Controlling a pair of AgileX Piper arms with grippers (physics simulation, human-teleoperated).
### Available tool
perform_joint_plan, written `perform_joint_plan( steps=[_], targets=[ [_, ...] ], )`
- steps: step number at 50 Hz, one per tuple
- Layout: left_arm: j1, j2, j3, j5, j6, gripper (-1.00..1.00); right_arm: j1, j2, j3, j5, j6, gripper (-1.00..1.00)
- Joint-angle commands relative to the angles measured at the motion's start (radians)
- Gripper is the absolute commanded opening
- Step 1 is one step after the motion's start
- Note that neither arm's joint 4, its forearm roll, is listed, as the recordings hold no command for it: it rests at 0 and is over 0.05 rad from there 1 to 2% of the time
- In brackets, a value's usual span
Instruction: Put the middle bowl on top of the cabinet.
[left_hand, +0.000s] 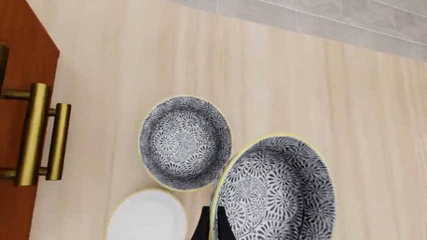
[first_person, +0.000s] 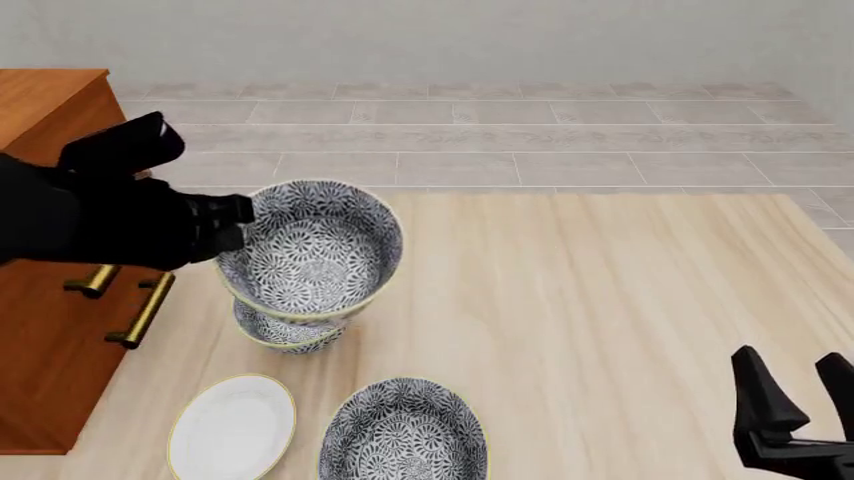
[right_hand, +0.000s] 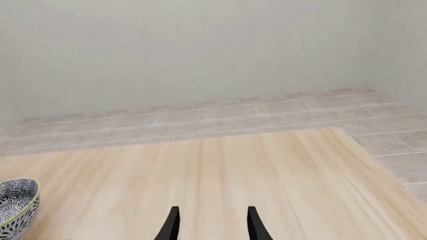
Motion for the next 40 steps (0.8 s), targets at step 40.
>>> perform_joint_plan(
  steps=[40],
  targets=[
    [0.296,-0.125,-0.203,0.298,-0.093,-1.00,0.011,-0.163,0.000,0.179,-0.027,1.00]
  ],
)
